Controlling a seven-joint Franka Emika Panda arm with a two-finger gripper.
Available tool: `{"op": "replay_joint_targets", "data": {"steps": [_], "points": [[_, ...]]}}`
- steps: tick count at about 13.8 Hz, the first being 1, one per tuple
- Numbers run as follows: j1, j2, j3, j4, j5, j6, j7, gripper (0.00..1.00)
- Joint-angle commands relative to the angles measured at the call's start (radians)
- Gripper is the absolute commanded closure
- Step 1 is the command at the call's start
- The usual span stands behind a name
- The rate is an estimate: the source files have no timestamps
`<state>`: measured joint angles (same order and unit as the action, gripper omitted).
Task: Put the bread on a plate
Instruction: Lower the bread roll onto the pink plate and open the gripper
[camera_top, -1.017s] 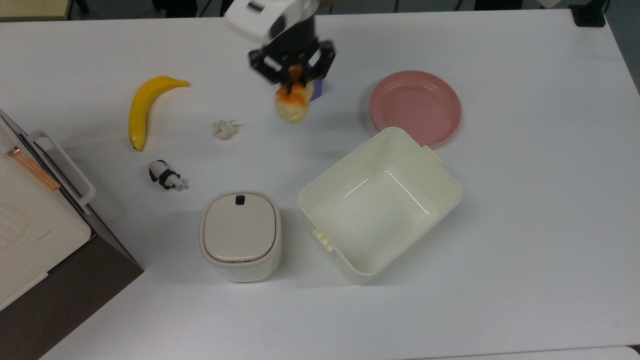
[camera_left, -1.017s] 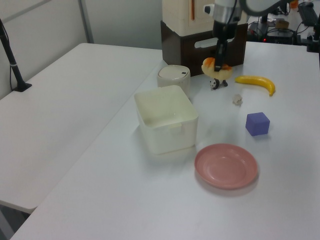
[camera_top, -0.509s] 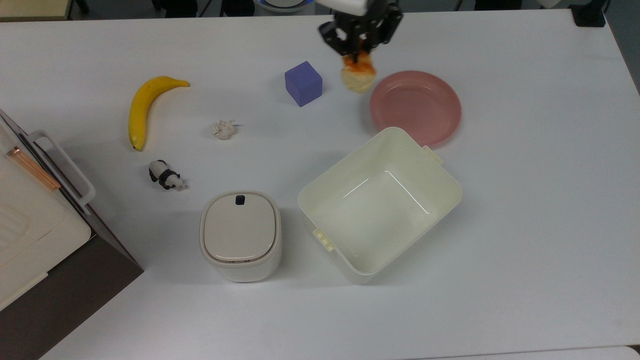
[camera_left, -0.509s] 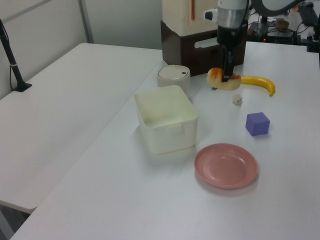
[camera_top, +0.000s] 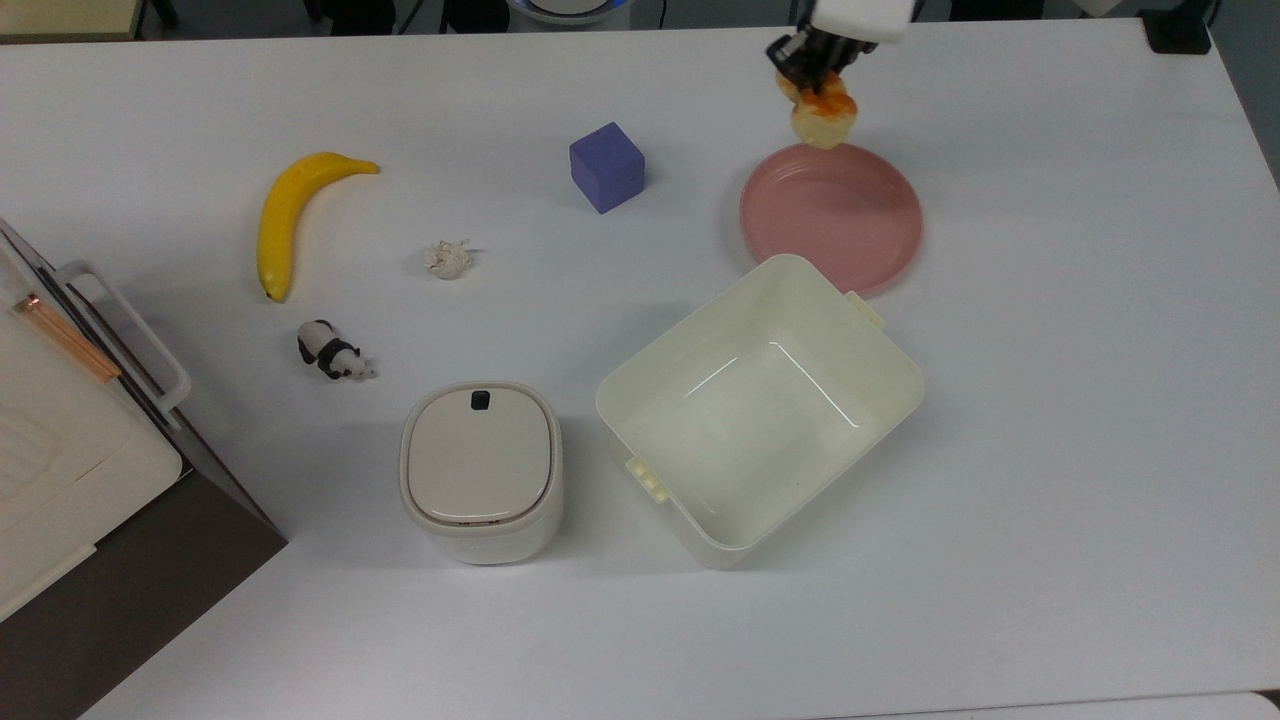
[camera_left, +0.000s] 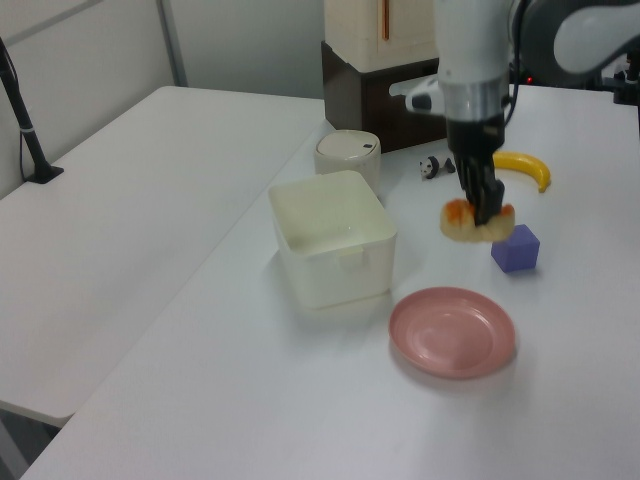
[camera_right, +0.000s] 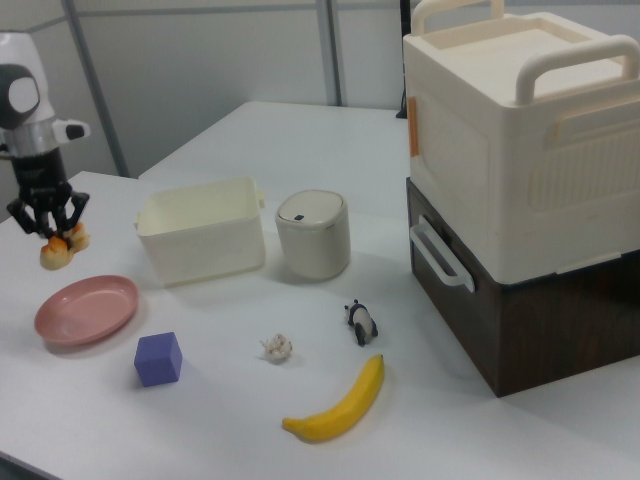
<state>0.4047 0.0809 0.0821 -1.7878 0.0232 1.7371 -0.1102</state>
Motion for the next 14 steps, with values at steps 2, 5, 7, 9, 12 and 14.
{"op": "replay_joint_targets", "data": {"steps": [2,5,7,9,12,14], "points": [[0.072,0.12,-0.018,0.021,-0.029,0.008,-0.036,0.97],[0.091,0.166,-0.016,0.022,-0.055,0.053,-0.028,0.96],[0.089,0.19,-0.018,0.03,-0.074,0.059,-0.028,0.95],[0.089,0.207,-0.018,0.041,-0.075,0.073,-0.028,0.95],[0.089,0.226,-0.018,0.042,-0.089,0.075,-0.026,0.83],[0.091,0.227,-0.018,0.044,-0.089,0.075,-0.025,0.54]]}}
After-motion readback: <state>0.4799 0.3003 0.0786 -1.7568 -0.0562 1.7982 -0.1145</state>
